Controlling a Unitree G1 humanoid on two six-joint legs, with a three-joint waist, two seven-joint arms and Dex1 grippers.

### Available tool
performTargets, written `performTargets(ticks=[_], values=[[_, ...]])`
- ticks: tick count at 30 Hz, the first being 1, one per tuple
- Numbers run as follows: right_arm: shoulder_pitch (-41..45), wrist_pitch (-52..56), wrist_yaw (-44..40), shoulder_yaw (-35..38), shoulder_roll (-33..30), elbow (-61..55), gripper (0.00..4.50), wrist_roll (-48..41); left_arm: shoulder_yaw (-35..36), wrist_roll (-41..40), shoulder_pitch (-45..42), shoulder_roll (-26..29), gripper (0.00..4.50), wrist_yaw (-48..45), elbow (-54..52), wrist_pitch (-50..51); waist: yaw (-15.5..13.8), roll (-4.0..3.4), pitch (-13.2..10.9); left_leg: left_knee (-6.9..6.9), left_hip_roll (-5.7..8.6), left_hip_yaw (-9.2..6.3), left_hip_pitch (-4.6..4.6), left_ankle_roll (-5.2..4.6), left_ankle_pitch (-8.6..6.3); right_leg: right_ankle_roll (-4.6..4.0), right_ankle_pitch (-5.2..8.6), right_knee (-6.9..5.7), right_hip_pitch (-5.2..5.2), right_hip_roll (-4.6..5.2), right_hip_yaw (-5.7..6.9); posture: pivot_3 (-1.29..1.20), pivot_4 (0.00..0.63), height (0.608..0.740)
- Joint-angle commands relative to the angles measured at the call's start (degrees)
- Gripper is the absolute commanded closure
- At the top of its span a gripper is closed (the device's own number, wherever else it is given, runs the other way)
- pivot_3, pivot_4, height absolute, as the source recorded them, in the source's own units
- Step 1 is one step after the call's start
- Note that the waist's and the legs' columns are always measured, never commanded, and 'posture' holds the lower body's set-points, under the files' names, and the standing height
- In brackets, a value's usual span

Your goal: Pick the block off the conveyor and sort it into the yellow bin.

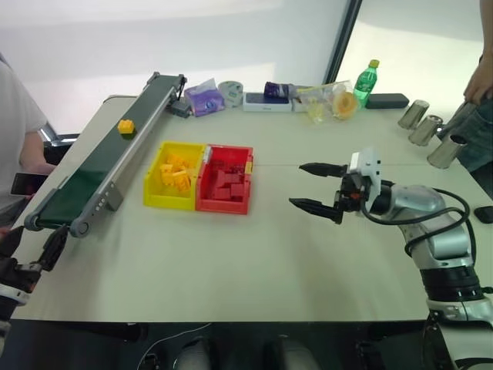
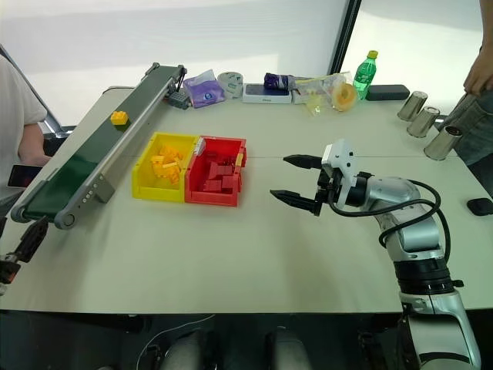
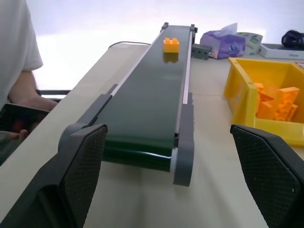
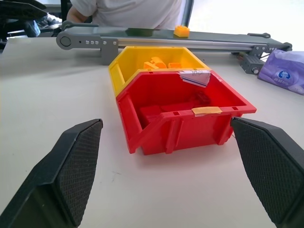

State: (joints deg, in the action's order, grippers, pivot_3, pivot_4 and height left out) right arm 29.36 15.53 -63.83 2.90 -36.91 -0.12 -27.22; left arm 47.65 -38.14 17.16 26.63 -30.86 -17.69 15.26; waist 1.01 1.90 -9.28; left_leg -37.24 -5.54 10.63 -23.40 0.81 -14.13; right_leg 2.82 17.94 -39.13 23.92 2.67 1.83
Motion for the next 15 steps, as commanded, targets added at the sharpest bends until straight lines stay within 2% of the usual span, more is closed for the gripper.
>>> performTargets(ticks=[1,15], values=[[1.61,-1.35,-0.52,0.52,0.22,-0.39,0.0,-0.19,1.36,-0.49,0.31,0.23,0.11,0.17,-1.62,-2.55,0.02,0.0,0.0,0.0,0.0,0.0,0.0,0.0,0.0,0.0,0.0,0.0,0.0,0.0,0.0,0.0,0.15,0.74],[0.84,-1.31,-0.69,0.88,0.11,-0.79,0.0,-0.19,-0.62,-0.15,-2.56,0.89,0.11,2.4,-0.42,-2.67,0.02,0.0,0.0,0.0,0.0,0.0,0.0,0.0,0.0,0.0,0.0,0.0,0.0,0.0,0.0,0.0,0.15,0.74]])
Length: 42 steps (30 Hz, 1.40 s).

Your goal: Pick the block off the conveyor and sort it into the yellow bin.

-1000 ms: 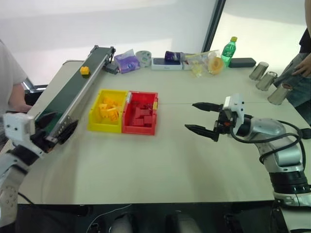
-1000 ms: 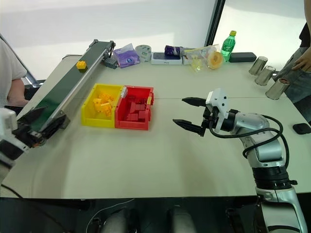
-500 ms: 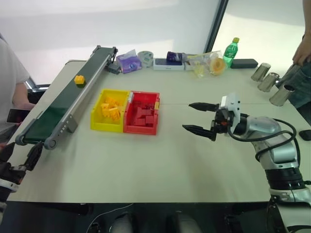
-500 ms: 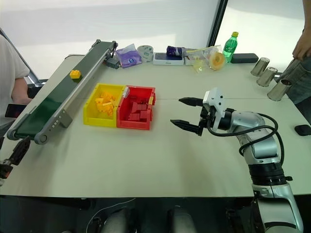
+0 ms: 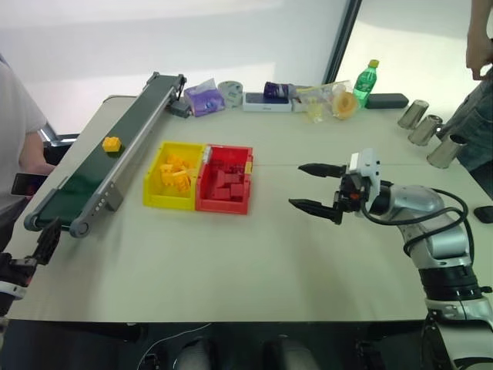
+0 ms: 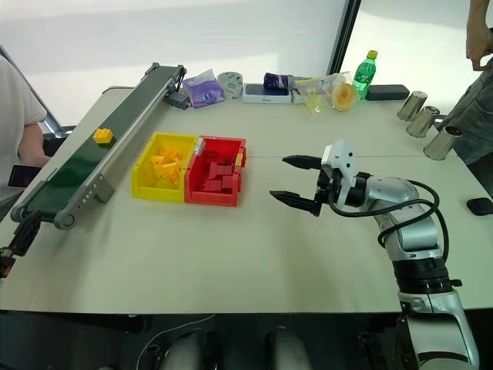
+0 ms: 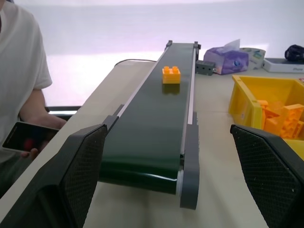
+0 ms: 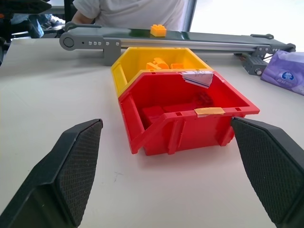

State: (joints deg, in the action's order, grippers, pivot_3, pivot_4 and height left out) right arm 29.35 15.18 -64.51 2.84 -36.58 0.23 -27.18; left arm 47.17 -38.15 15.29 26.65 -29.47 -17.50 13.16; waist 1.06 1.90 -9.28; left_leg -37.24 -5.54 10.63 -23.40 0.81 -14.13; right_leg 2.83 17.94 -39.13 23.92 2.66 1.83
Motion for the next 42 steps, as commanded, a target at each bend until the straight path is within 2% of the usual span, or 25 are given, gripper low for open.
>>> performTargets(ticks=[1,4,10,17,22,32,35,40,42], values=[[0.91,-0.97,0.01,0.88,-0.17,-1.09,0.0,-0.2,-0.68,0.25,-1.18,1.26,0.11,1.83,-0.52,0.26,-0.05,0.0,0.0,0.0,0.0,0.0,0.0,0.01,0.0,0.0,0.0,0.0,0.0,0.0,0.0,0.0,0.15,0.74],[1.19,-1.03,0.01,0.74,-0.05,-0.96,0.0,-0.17,-2.85,2.87,-3.19,3.64,0.11,5.99,-0.41,4.01,-0.07,0.0,0.0,0.0,0.0,-0.01,0.0,0.0,0.0,0.0,0.0,0.0,0.0,-0.01,0.0,0.0,0.15,0.74],[1.34,-1.23,-0.04,0.32,0.21,-0.78,0.0,0.02,-5.48,2.6,-10.92,9.42,0.11,15.0,0.09,17.26,-0.07,0.0,0.0,0.0,0.0,0.0,0.0,0.05,0.03,0.01,0.0,0.0,-0.01,-0.01,0.0,0.0,0.15,0.74],[0.63,-1.24,0.34,0.17,0.52,-1.43,0.0,0.04,-8.08,5.61,-16.85,15.58,0.11,15.41,6.25,23.22,0.09,-0.01,0.0,0.07,-0.01,0.03,0.0,0.23,0.13,0.01,0.0,-0.01,0.06,-0.04,-0.01,0.0,0.15,0.74],[-0.25,-0.76,0.83,0.66,0.3,-2.52,0.0,-0.42,-9.7,5.4,-17.64,16.05,0.11,11.64,7.68,23.96,0.0,0.0,0.0,0.06,-0.01,0.06,-0.01,0.23,0.13,0.01,0.0,-0.01,0.08,-0.02,-0.01,0.0,0.15,0.74],[-0.74,-0.56,1.26,0.96,-0.24,-2.97,0.0,-0.54,-10.43,6.62,-17.69,15.04,0.11,9.74,10.65,23.26,-0.02,0.0,0.0,0.06,0.0,0.06,-0.01,0.23,0.13,0.01,-0.01,-0.01,0.07,0.01,-0.01,0.0,0.15,0.74],[-0.69,-0.56,1.26,0.95,-0.27,-2.93,0.0,-0.54,-9.81,6.83,-16.89,14.49,0.9,9.07,10.9,22.67,-0.03,0.0,0.0,0.06,0.0,0.06,-0.01,0.23,0.13,0.01,-0.01,0.0,0.07,0.01,-0.01,0.0,0.15,0.74],[-0.35,-0.63,1.14,1.1,-0.36,-2.57,0.0,-0.58,-8.08,5.3,-16.99,13.41,3.25,9.44,9.01,23.63,-0.02,0.0,0.0,0.06,0.0,0.06,-0.01,0.22,0.13,0.01,-0.01,-0.01,0.07,0.01,-0.01,0.0,0.15,0.74],[-0.36,-0.69,1.11,1.1,-0.37,-2.53,0.0,-0.57,-7.1,4.51,-17.23,13.0,3.21,9.47,7.31,23.33,-0.04,0.0,0.0,0.06,0.0,0.06,-0.01,0.23,0.13,0.01,-0.01,-0.01,0.07,0.01,-0.01,0.0,0.15,0.74]])
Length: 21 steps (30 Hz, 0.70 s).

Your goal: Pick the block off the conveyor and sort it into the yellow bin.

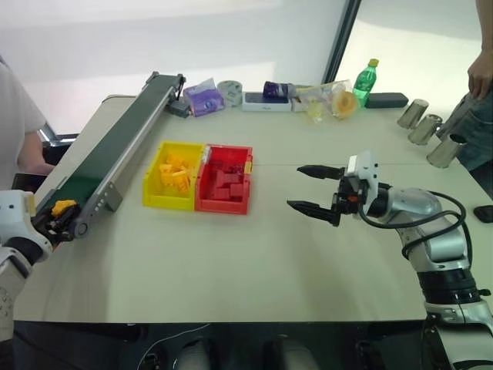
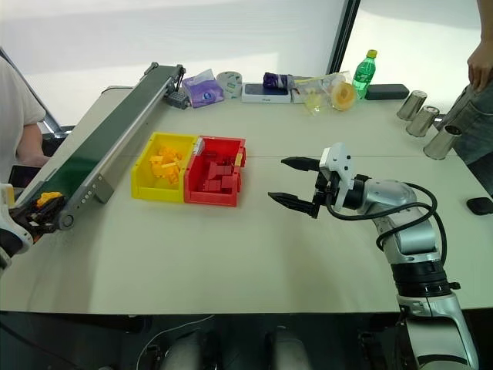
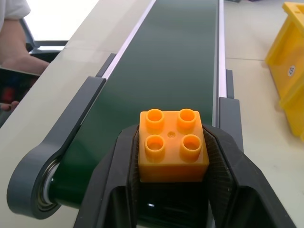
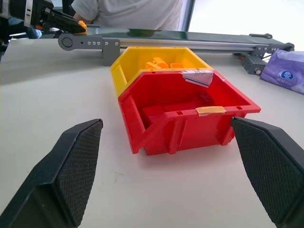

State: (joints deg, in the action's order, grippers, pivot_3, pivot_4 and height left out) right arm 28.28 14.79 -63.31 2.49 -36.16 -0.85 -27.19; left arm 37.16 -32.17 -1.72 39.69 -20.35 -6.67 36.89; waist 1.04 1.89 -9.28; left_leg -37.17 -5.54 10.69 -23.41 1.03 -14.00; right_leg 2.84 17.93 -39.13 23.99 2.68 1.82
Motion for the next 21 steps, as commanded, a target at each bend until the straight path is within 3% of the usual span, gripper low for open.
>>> performTargets(ticks=[1,7,12,17,21], values=[[0.72,-0.3,-0.1,1.46,-0.77,-1.42,0.0,-0.58,3.55,-2.47,-0.51,-0.4,3.21,0.62,-4.17,0.19,-0.06,0.0,0.0,0.0,0.0,0.0,0.0,0.0,0.0,0.0,0.0,0.0,0.0,0.0,0.0,0.0,0.15,0.74],[0.92,-0.37,-0.13,1.39,-0.64,-1.29,0.0,-0.59,2.3,-8.49,-3.06,-1.39,3.21,-2.77,-10.86,-0.39,-0.15,0.0,0.0,-0.01,0.0,-0.01,0.0,0.0,0.0,0.0,0.0,0.0,-0.03,0.01,0.0,0.0,0.15,0.74],[1.14,-0.39,0.14,1.17,-0.35,-1.29,0.0,-0.46,-4.65,-8.33,-11.15,-1.7,3.21,-0.05,-10.04,1.8,-0.35,0.0,0.0,-0.03,0.03,-0.02,0.01,0.01,0.0,0.01,-0.01,0.0,-0.06,-0.01,0.0,0.0,0.15,0.74],[1.05,-0.36,1.07,1.12,0.14,-1.88,0.0,-0.3,-16.93,1.05,-25.58,-9.97,3.21,8.87,-1.22,-1.26,-0.46,0.0,0.0,-0.13,0.12,-0.09,0.03,-0.01,0.0,0.04,-0.02,0.0,-0.2,-0.1,0.02,0.0,0.15,0.74],[0.29,0.18,2.19,1.34,0.14,-3.54,0.0,-0.58,-24.7,8.71,-31.26,-16.4,3.21,11.51,5.5,-6.52,-0.15,0.01,0.0,-0.12,0.23,-0.06,0.03,-0.02,0.0,0.05,-0.02,0.01,-0.18,-0.12,0.01,0.0,0.15,0.74]])
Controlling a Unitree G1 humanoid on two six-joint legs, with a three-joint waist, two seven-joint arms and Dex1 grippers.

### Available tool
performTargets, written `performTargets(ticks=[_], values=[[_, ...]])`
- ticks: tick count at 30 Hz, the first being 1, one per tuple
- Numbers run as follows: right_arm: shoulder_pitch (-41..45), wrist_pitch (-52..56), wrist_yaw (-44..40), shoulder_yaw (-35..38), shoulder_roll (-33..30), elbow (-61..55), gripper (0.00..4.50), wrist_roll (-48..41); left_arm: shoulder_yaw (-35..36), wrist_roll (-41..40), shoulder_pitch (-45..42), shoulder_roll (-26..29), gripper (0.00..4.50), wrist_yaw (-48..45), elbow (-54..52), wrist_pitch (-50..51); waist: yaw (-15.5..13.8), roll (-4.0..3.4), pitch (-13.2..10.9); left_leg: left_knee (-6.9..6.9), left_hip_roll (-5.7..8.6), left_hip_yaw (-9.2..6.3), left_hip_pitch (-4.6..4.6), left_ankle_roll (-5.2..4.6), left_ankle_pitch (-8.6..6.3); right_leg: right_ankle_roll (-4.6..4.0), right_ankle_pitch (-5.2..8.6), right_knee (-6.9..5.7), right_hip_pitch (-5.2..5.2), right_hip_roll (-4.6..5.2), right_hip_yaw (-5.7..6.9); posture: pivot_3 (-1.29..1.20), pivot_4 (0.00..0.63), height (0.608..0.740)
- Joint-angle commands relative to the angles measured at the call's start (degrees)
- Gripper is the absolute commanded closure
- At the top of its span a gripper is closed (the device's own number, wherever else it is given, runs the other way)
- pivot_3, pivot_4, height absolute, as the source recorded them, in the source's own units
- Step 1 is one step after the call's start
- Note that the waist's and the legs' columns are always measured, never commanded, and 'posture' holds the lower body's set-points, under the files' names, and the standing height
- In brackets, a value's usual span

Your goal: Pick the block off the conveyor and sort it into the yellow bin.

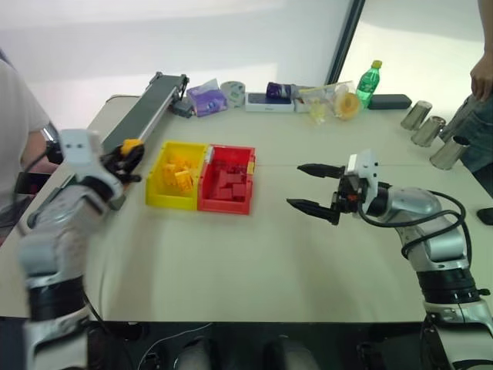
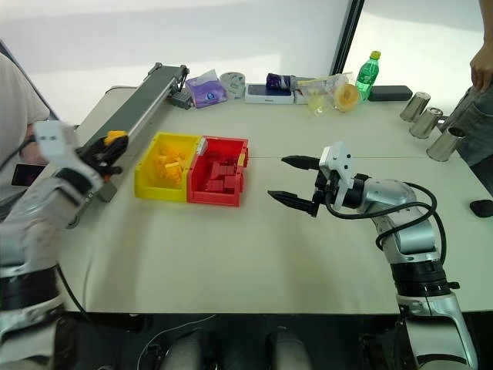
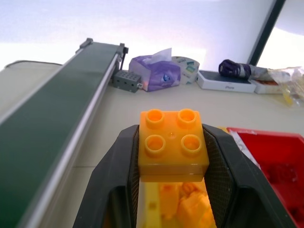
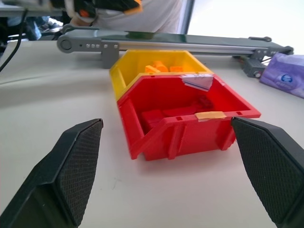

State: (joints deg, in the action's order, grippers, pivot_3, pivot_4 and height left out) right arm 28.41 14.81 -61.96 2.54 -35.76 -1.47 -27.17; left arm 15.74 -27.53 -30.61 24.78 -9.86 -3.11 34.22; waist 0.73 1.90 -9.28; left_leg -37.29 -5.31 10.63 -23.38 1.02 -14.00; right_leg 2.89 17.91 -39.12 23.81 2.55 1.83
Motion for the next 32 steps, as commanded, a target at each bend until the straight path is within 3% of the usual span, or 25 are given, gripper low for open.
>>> performTargets(ticks=[1,5,11,12,20,26,32], values=[[-0.19,0.09,1.01,1.4,-0.42,-3.23,0.0,-0.53,-4.05,4.97,-3.26,-2.55,3.21,1.17,3.42,-4.7,0.21,0.0,0.0,0.0,-0.02,0.01,-0.01,0.0,0.0,0.0,0.0,0.0,0.04,-0.03,0.0,0.0,0.15,0.74],[-1.65,0.43,1.99,2.06,-0.63,-4.56,0.0,-0.88,-5.62,7.02,-7.21,-5.36,3.21,0.11,10.37,-8.12,0.14,0.0,0.0,0.03,-0.07,0.02,-0.02,0.05,0.03,0.0,0.0,0.0,0.09,-0.06,0.0,0.0,0.15,0.74],[-2.8,-0.21,2.08,2.45,-0.73,-4.6,0.0,-0.77,-4.79,10.09,-10.23,-4.6,0.23,0.65,16.19,-10.66,0.05,0.0,0.0,0.0,-0.05,0.03,-0.02,0.06,0.04,0.0,0.0,-0.02,0.08,-0.08,0.0,0.0,0.15,0.74],[-2.79,-0.27,2.05,2.52,-0.73,-4.47,0.0,-0.79,-4.4,9.76,-10.23,-4.31,0.05,-0.41,15.9,-11.5,0.03,0.0,0.0,0.0,-0.05,0.03,-0.02,0.06,0.04,0.0,0.0,-0.02,0.08,-0.09,0.01,0.0,0.15,0.74],[-2.65,-0.66,1.32,2.22,-0.92,-3.92,0.0,-0.68,0.27,4.94,-3.03,2.94,0.05,-8.34,4.84,-8.42,0.27,0.0,-0.01,0.04,-0.09,0.05,-0.02,0.06,0.04,0.0,0.01,-0.02,0.11,-0.08,0.0,0.0,0.15,0.74],[-1.68,-1.09,-0.15,1.87,-1.17,-2.24,0.0,-0.53,10.66,-7.53,13.52,12.29,0.05,-22.4,-9.49,-2.96,0.5,-0.02,-0.02,0.07,-0.25,0.08,-0.02,0.07,0.04,0.0,0.01,-0.03,0.15,-0.01,-0.02,0.0,0.15,0.74],[-0.16,-1.64,-1.78,1.31,-1.43,-0.36,0.0,-0.13,20.46,-13.67,26.04,19.17,0.05,-30.09,-14.21,0.1,-0.01,-0.02,-0.02,0.03,-0.2,0.04,-0.01,0.06,0.03,-0.01,0.01,-0.03,0.09,0.09,0.01,0.0,0.15,0.74]])
